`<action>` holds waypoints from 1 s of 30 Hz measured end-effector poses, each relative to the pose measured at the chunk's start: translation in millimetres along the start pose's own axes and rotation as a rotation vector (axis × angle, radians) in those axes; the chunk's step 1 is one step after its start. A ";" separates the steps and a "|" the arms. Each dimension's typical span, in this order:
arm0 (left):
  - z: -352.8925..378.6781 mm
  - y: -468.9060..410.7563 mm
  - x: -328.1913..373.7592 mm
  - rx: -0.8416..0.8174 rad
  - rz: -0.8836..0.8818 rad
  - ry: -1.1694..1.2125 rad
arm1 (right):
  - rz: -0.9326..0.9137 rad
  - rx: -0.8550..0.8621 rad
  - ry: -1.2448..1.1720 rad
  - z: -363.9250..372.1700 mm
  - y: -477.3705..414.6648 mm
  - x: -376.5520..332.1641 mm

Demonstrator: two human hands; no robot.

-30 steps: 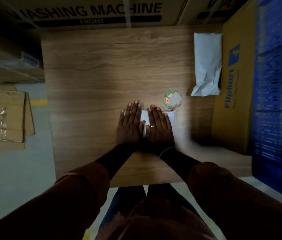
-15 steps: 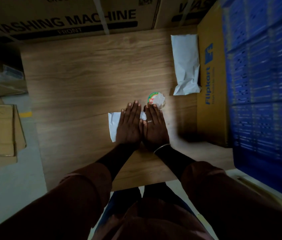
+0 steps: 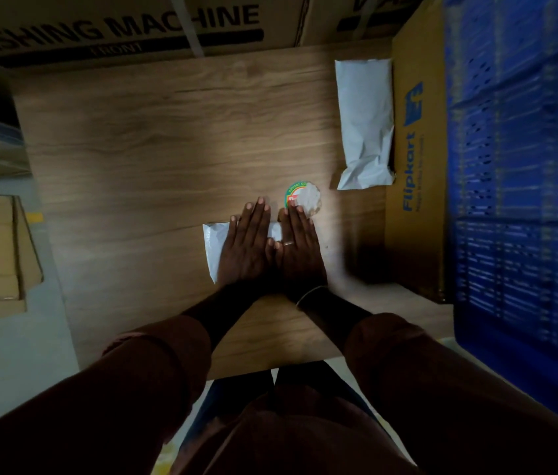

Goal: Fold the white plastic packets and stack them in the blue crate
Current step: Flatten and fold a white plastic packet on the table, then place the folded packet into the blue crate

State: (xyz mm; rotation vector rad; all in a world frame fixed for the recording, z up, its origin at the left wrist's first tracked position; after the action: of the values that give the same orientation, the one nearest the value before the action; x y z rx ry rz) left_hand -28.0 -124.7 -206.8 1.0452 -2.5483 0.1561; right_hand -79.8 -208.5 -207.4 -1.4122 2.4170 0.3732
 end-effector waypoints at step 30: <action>-222.8 -51.2 -6.8 -0.109 -0.145 0.082 | -0.380 -0.184 0.151 -188.3 -82.9 -128.2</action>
State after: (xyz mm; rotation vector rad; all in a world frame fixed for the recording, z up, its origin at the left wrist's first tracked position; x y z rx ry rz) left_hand 79.8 -103.0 -6.2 1.1520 -2.3696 0.0192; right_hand 26.0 -217.5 10.5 -1.9999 2.1987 0.4137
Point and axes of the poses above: each hand's wrist, its own y-axis away from the middle knuckle, its own z-axis out of the palm, x = y × z, the point moved 10 cm from there along -y, towards the middle knuckle, and after that the axes turned 2 degrees about -y, right-handed, at the moved point
